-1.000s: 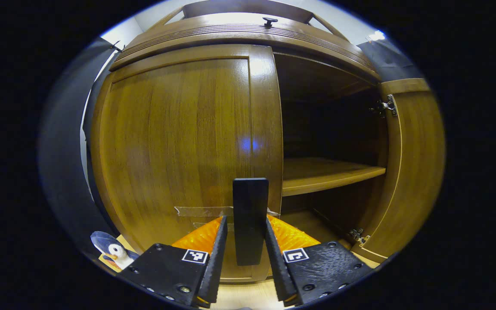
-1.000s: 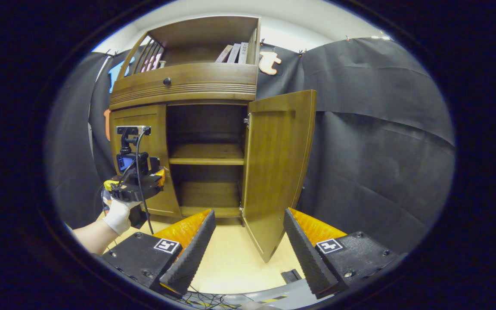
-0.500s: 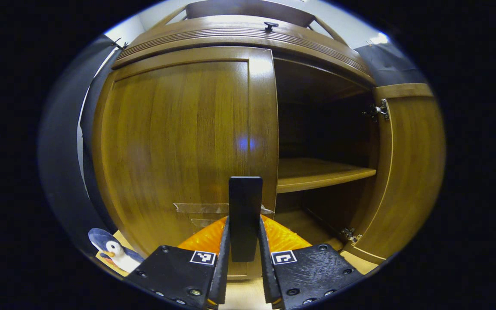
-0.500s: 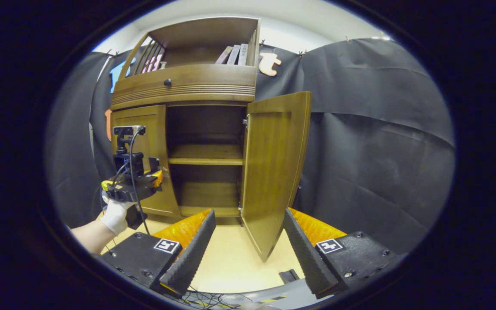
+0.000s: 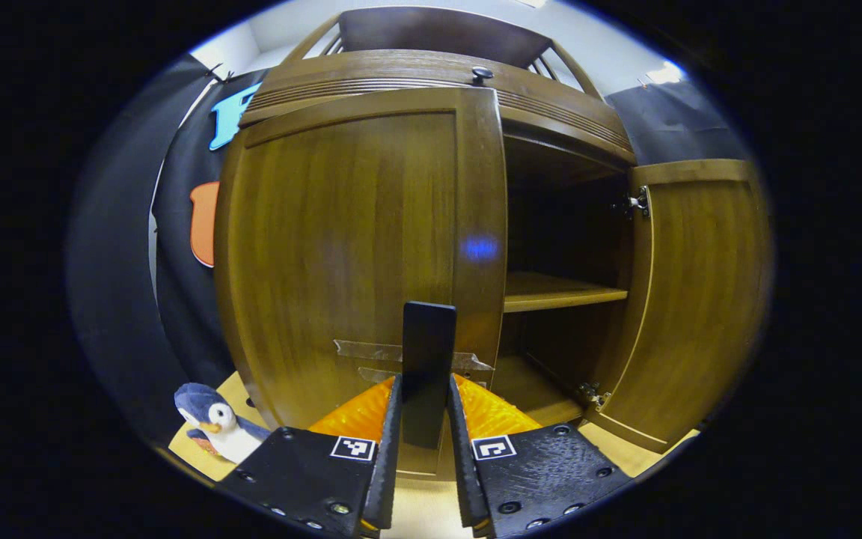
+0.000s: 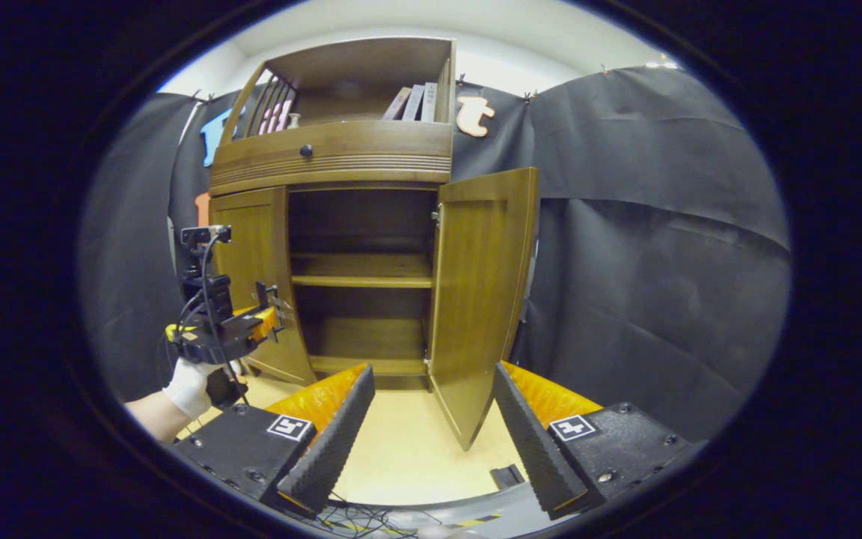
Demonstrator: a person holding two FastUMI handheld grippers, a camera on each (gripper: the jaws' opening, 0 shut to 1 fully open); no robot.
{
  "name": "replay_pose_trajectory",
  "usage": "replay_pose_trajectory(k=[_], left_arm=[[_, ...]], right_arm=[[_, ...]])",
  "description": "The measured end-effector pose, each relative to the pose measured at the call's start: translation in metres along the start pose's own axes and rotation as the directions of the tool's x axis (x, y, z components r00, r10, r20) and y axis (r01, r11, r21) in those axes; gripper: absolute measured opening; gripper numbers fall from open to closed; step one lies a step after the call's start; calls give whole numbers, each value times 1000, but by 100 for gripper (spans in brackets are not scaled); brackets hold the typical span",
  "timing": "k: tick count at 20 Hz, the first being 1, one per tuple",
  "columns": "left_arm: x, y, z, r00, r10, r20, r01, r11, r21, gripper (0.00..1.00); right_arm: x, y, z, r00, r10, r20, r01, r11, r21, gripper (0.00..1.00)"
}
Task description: Open the right door of the double-door shoe cabinet with the right hand, and open the left door with the left hand.
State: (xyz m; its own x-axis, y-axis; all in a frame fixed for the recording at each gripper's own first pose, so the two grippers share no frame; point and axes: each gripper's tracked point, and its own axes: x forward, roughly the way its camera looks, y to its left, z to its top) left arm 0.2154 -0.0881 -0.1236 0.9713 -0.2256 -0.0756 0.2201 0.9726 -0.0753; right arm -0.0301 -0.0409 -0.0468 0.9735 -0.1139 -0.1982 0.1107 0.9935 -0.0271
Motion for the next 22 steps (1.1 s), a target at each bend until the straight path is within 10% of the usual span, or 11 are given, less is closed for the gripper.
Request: replay_pose_trajectory(k=[5,7,9,11,14,15,16,17,19,20,22], left_arm=[[-33,7,0,1000,-2,-8,2,1000,8,41],[-53,39,17,990,124,66,-129,988,80,23],[-52,40,4,998,60,29,-61,998,18,0],[-58,40,-17,999,27,-33,-29,999,-45,19],[-57,46,-14,999,35,-4,-35,999,37,5],[-54,44,-15,999,33,-1,-33,998,56,22],[-50,40,-16,999,34,-4,-34,998,60,6],[-43,34,-16,1000,26,-10,-26,998,52,22],[-30,27,-11,999,33,-4,-33,998,51,24],[-25,20,-7,1000,24,5,-25,998,54,7],[-7,11,0,1000,18,19,-19,998,66,27]], right_arm=[[-13,9,-4,999,34,14,-34,999,2,100],[-17,10,-6,999,41,14,-41,999,7,100],[-18,12,-9,999,52,11,-52,999,14,100],[-19,15,-13,998,62,5,-62,998,16,100],[-18,16,-8,998,66,11,-66,998,11,100],[-16,16,-7,998,65,10,-65,998,5,100],[-14,15,-6,998,62,10,-62,998,3,100],[-13,14,-6,998,62,10,-62,998,2,100],[-10,11,-8,998,55,1,-55,998,-4,100],[-7,9,-7,999,51,-2,-51,999,-4,100],[0,8,-8,999,45,-11,-45,999,-1,100]])
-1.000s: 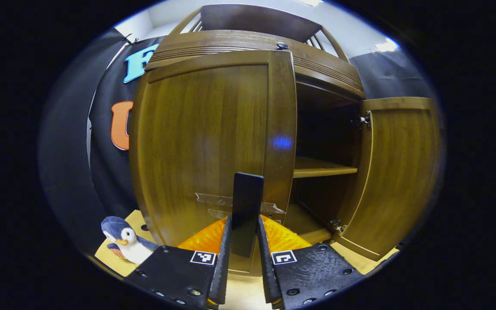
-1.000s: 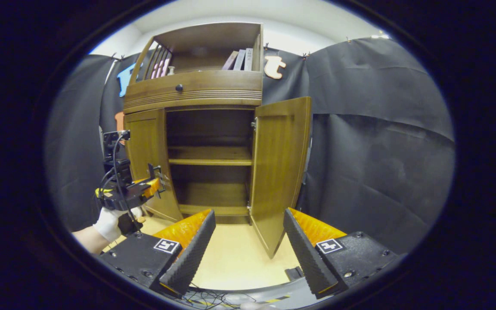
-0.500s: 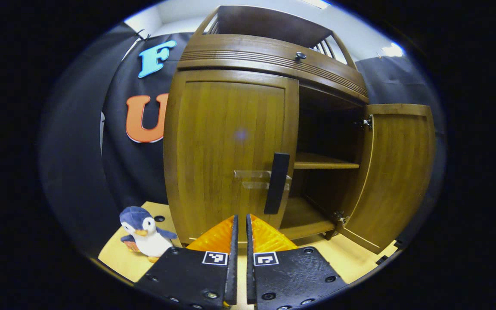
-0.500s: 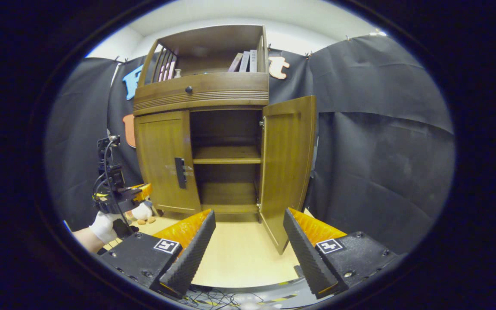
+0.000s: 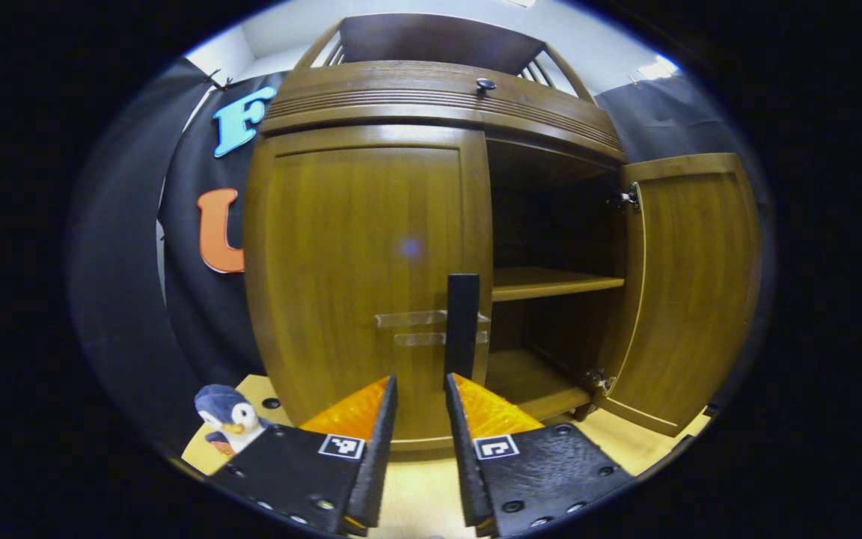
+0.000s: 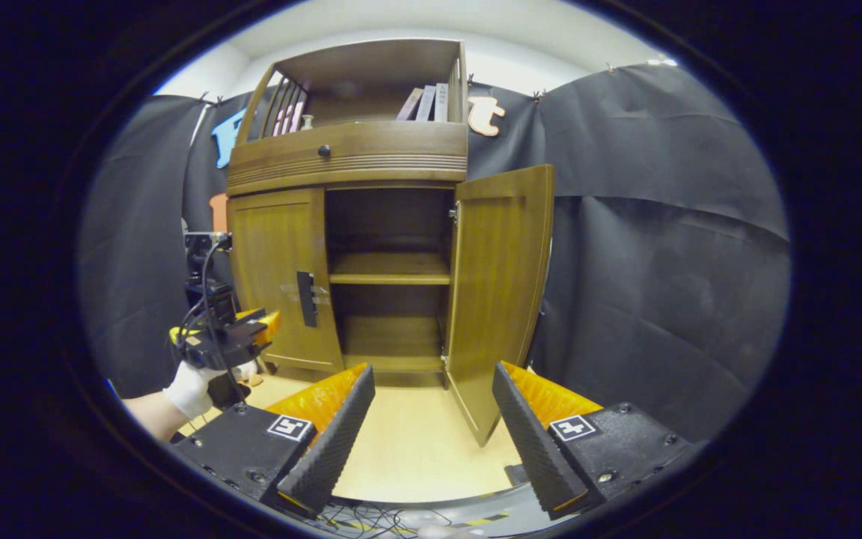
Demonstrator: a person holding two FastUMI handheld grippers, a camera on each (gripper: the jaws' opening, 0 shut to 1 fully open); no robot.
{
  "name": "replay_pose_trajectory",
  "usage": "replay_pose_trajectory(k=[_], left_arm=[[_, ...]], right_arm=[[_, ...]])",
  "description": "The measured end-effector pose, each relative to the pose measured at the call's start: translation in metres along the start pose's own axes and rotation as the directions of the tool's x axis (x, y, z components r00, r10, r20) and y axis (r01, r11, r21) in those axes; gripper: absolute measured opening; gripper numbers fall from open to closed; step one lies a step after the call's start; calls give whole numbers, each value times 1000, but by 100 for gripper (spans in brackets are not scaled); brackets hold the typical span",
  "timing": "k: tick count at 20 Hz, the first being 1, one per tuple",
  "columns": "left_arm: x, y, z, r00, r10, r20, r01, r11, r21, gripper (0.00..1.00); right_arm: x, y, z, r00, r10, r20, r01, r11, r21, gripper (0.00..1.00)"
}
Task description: Open the right door of the double-door shoe cabinet with the right hand, and open the left door with the left hand.
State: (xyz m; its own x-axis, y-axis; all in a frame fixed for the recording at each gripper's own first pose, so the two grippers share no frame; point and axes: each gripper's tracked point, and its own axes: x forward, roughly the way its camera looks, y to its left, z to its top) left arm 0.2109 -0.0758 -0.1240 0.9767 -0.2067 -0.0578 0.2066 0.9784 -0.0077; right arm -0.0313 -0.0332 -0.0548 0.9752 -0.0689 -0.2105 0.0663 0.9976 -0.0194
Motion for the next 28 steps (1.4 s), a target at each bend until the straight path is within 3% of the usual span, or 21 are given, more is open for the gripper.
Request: replay_pose_trajectory(k=[1,6,7,11,12,15,18,21,25,26,27,28], left_arm=[[9,-4,2,1000,3,0,-3,1000,4,44],[51,-23,2,1000,3,-12,-3,1000,21,84],[58,-26,5,1000,7,-1,-7,1000,27,84],[86,-32,11,1000,18,2,-18,999,44,75],[90,-29,12,1000,24,4,-24,999,37,80],[101,-28,12,1000,25,-6,-25,1000,4,80],[97,-27,12,1000,27,10,-27,1000,12,69],[100,-31,12,1000,18,14,-18,999,28,40],[98,-27,11,1000,-5,19,5,1000,18,39],[97,-28,12,1000,-13,22,13,1000,13,29],[97,-26,11,1000,-15,19,15,1000,3,39],[94,-27,13,1000,-25,17,25,1000,3,21]], right_arm=[[4,-1,0,1000,-2,-5,2,1000,2,100],[26,-4,-1,1000,0,-29,0,1000,16,100],[30,-5,-3,999,2,-36,-1,1000,21,100],[45,-11,-9,998,4,-66,-2,999,36,100],[47,-11,-10,997,7,-71,-4,999,38,100],[52,-10,-11,997,19,-75,-16,999,43,100],[60,-11,-16,995,36,-90,-30,998,59,100],[70,-14,-24,993,48,-112,-40,996,80,100],[76,-15,-27,992,57,-113,-48,995,83,100],[77,-14,-27,992,58,-109,-51,996,70,100],[78,-13,-27,992,62,-107,-56,997,61,100],[79,-12,-27,992,70,-107,-64,996,59,100]])
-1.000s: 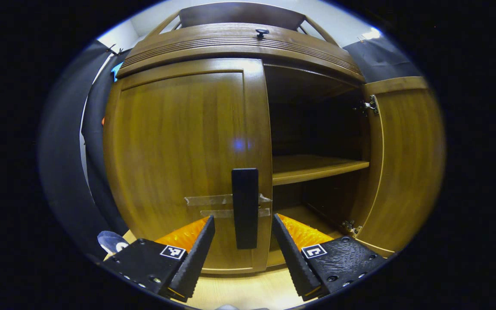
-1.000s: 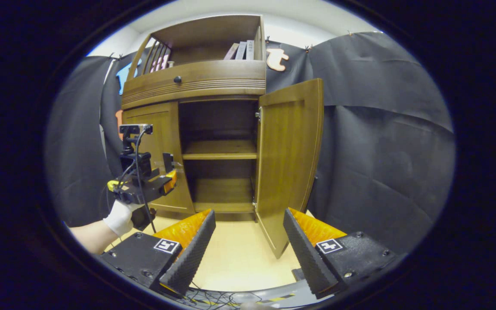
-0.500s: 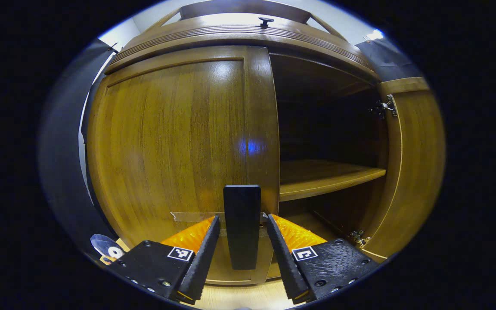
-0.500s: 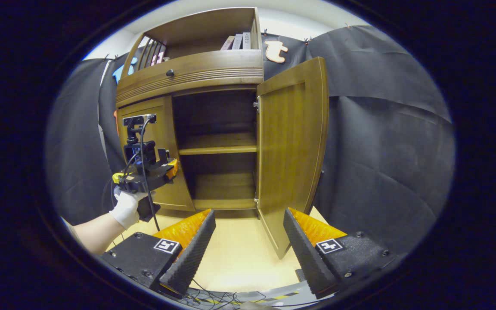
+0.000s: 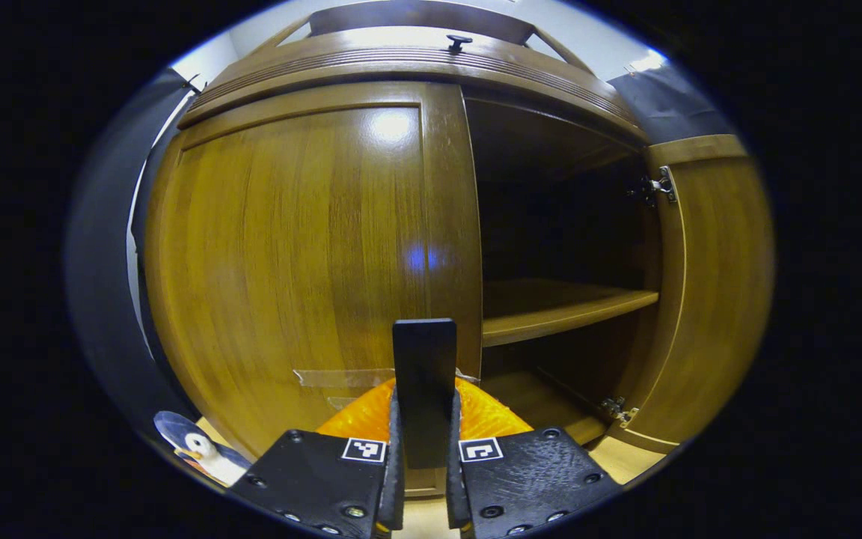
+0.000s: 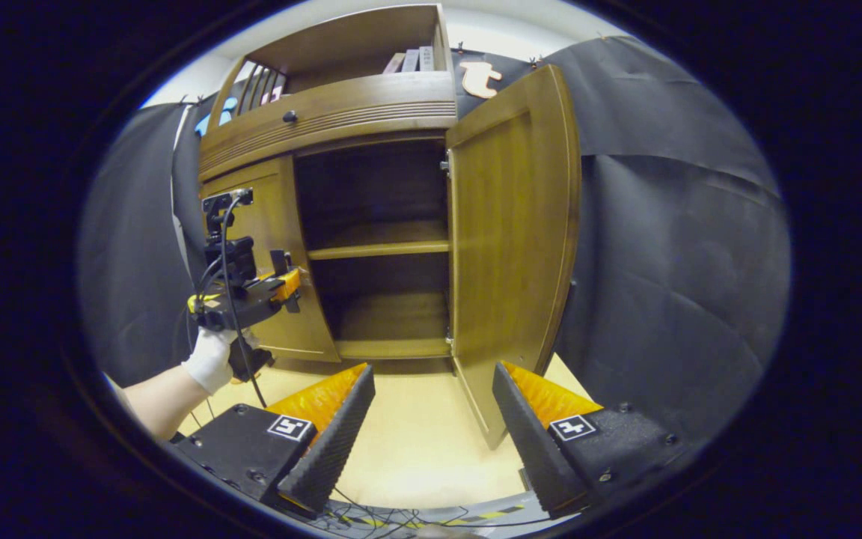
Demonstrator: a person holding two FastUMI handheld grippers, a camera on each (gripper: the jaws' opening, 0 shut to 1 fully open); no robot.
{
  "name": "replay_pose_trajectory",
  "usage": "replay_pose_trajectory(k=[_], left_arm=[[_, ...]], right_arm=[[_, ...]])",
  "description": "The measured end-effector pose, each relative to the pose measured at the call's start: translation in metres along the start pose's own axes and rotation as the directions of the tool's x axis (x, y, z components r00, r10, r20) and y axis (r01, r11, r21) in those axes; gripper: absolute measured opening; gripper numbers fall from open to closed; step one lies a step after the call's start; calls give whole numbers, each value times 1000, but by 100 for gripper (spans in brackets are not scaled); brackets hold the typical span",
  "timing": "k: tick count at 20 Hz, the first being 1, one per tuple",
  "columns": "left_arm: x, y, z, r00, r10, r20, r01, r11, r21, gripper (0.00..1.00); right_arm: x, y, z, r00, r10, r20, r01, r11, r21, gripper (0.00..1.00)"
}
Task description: Open the right door of the double-door shoe cabinet with the right hand, and open the left door with the left hand.
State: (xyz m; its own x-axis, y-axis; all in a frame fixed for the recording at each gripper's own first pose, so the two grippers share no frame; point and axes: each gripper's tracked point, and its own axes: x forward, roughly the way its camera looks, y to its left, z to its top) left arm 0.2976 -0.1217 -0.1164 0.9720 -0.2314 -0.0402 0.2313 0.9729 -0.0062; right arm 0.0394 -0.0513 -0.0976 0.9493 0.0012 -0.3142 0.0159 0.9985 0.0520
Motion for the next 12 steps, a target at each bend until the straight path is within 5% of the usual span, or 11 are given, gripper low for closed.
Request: replay_pose_trajectory(k=[12], left_arm=[[-70,8,-6,999,-34,-21,34,999,7,21]], right_arm=[[-6,17,-13,999,47,-2,-47,998,-29,100]])
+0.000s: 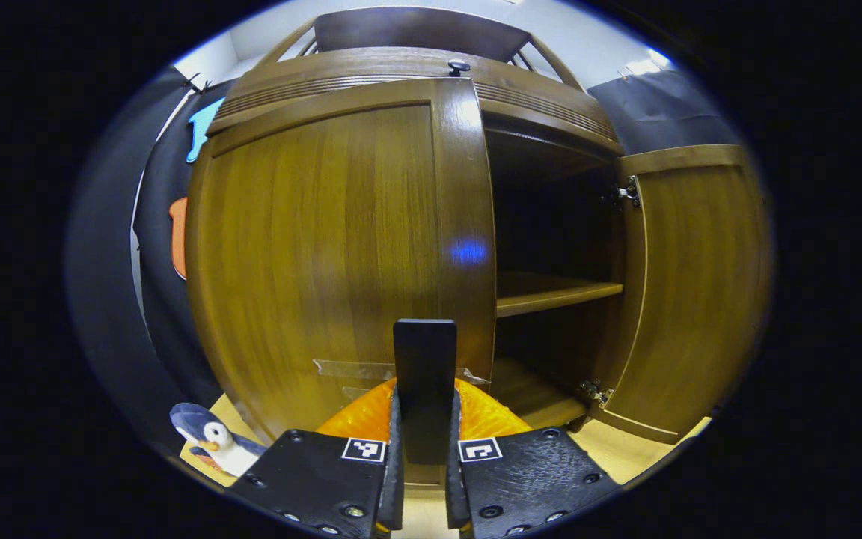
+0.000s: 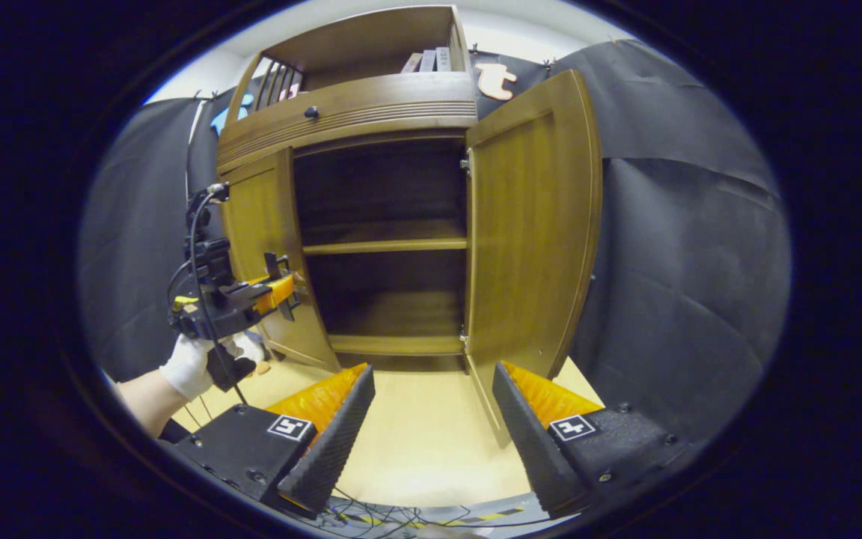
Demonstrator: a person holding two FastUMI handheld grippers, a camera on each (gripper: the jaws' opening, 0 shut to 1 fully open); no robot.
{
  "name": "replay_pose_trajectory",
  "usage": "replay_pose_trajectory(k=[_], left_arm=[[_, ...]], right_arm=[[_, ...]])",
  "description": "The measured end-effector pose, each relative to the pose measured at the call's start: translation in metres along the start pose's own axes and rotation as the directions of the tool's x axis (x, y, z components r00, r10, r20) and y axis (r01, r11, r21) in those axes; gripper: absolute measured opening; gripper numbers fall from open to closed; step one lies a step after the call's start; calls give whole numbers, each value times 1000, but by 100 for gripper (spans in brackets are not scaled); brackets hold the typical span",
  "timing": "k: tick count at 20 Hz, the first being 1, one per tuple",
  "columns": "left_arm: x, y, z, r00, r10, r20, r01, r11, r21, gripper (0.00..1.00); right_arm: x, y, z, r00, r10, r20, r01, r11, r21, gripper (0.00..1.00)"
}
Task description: Open the right door of the double-door shoe cabinet with the right hand, and open the left door with the left hand.
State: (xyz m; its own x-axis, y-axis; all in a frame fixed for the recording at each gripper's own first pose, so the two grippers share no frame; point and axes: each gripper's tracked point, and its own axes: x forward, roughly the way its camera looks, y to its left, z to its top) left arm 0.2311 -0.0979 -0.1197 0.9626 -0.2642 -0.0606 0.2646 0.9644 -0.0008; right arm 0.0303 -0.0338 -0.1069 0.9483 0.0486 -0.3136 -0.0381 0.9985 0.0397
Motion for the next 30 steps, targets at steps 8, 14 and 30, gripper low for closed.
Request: replay_pose_trajectory(k=[8,14,30], left_arm=[[-52,18,-6,999,33,-10,-34,999,-16,21],[-85,37,-10,998,65,-15,-65,997,-29,20],[-148,115,-18,986,166,-14,-166,985,-37,0]], right_arm=[[-9,24,1,999,42,7,-42,999,-28,100],[-21,38,4,998,56,22,-55,997,-47,100],[-39,87,3,992,117,36,-114,991,-76,100]])
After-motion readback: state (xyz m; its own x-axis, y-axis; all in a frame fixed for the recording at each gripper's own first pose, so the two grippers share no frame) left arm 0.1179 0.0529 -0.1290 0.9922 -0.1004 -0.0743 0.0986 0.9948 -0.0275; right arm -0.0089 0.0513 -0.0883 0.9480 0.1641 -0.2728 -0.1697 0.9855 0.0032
